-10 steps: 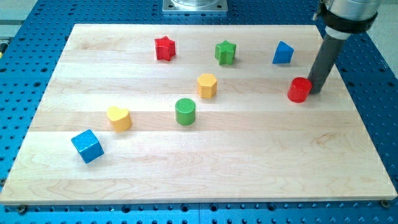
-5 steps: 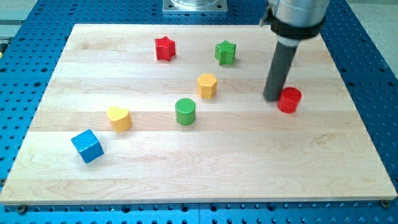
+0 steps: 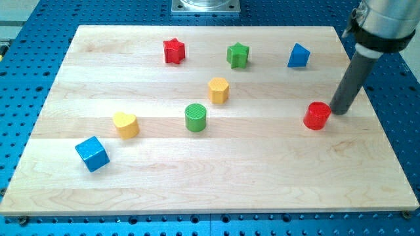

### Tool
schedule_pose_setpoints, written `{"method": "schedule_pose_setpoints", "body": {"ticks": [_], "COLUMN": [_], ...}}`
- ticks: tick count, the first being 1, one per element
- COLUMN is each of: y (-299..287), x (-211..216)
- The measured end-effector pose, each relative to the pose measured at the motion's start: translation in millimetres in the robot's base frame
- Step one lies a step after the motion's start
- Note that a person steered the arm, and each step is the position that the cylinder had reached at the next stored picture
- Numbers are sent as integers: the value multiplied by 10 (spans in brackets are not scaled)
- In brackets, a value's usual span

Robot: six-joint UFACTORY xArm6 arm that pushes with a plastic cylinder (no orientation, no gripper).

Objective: Place the red circle diagonally to the hexagon

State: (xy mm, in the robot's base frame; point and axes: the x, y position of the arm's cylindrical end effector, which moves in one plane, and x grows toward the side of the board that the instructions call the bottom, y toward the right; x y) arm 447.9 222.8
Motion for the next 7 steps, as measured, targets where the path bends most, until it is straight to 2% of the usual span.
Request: {"method": "schedule_pose_setpoints", "body": {"ticks": [2, 3, 6, 7], "y": [-788, -776, -134, 130], "x": [8, 194, 717, -192]}}
